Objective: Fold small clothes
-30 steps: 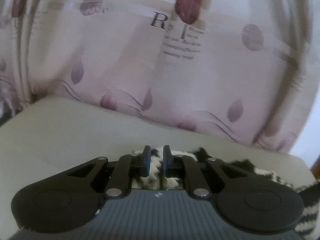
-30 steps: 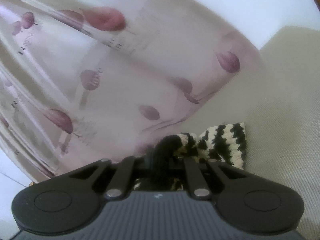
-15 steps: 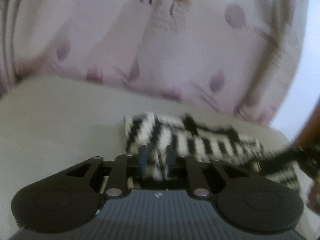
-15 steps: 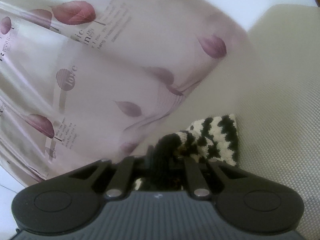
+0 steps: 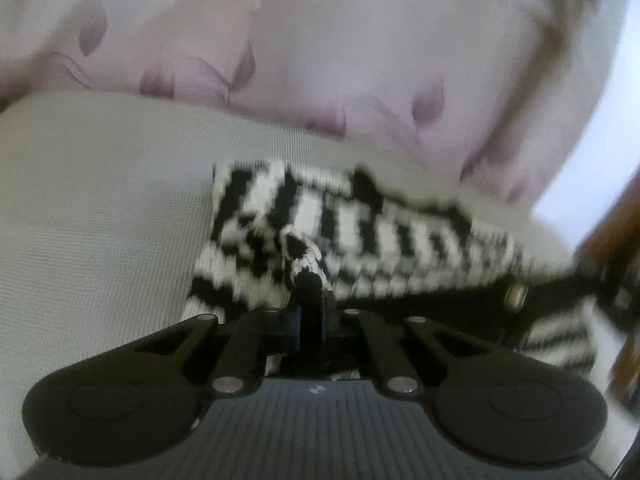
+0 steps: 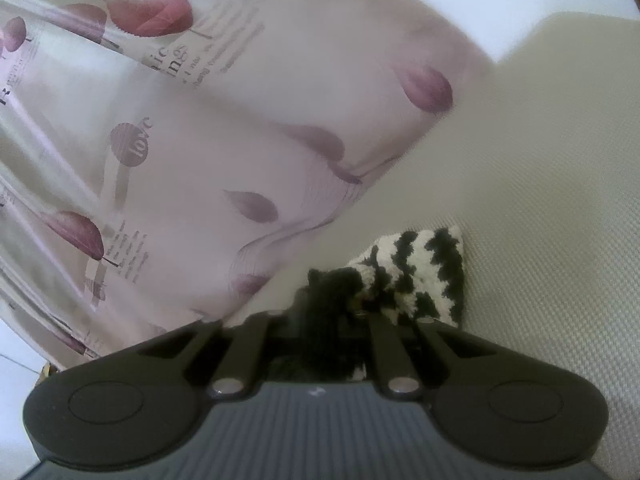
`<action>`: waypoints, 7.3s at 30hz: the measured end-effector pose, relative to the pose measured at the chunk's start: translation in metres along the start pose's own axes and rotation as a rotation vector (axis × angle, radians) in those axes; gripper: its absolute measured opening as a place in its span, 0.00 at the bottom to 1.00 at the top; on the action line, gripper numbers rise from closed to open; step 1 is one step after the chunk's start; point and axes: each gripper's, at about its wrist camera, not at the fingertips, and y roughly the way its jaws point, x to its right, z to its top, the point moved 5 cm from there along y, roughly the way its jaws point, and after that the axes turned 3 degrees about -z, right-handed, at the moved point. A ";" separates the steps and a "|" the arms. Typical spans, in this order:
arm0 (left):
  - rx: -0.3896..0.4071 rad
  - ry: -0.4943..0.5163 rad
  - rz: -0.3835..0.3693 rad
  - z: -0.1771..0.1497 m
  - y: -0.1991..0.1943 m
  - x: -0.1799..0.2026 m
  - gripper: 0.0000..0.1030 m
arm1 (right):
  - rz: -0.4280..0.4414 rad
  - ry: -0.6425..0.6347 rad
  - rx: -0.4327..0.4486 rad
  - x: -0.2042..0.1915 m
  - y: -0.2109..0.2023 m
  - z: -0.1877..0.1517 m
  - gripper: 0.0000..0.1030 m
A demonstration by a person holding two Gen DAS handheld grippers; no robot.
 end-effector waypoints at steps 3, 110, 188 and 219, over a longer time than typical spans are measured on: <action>0.111 -0.051 -0.014 0.029 -0.009 -0.001 0.08 | 0.007 0.017 0.004 0.003 0.006 0.005 0.11; 0.037 0.180 -0.083 -0.032 -0.006 -0.017 0.42 | -0.258 -0.411 0.002 0.010 -0.079 -0.132 0.57; 0.040 -0.067 -0.541 -0.079 -0.053 0.105 0.65 | 0.206 -0.015 -0.212 -0.077 0.012 -0.126 0.59; 0.130 0.014 -0.503 -0.070 -0.076 0.128 0.95 | -0.050 -0.350 -0.066 -0.064 -0.063 -0.034 0.12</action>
